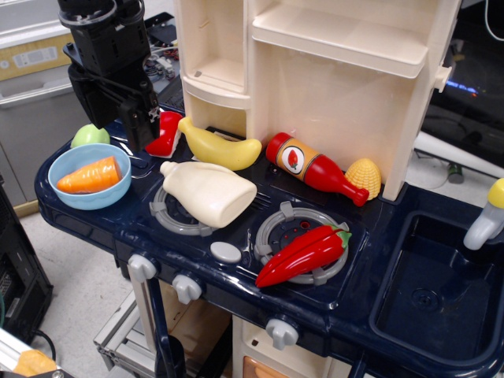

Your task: Put carrot in bowl

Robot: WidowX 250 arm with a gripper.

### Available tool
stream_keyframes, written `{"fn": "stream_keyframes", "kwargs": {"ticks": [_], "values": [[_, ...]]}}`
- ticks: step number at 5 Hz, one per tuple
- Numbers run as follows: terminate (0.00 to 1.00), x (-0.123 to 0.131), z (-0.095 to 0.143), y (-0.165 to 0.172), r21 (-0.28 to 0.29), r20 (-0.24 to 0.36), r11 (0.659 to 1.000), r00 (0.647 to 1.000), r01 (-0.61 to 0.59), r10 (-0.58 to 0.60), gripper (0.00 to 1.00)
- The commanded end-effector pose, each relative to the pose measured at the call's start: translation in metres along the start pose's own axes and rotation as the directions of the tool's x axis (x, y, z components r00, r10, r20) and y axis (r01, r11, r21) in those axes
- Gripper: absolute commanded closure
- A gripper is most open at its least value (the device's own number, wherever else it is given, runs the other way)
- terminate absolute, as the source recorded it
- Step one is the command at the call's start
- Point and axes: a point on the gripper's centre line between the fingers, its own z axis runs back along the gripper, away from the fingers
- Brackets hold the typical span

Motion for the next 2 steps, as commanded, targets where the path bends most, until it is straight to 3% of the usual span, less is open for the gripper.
{"fn": "stream_keyframes", "kwargs": {"ticks": [1,2], "values": [[0.00,0.0090,0.0093,0.0011,0.021,0.030,1.000,0.999,0.021,-0.021,0.00],[1.00,0.0090,0.0093,0.0011,0.021,0.030,1.000,0.999,0.021,-0.021,0.00]]}}
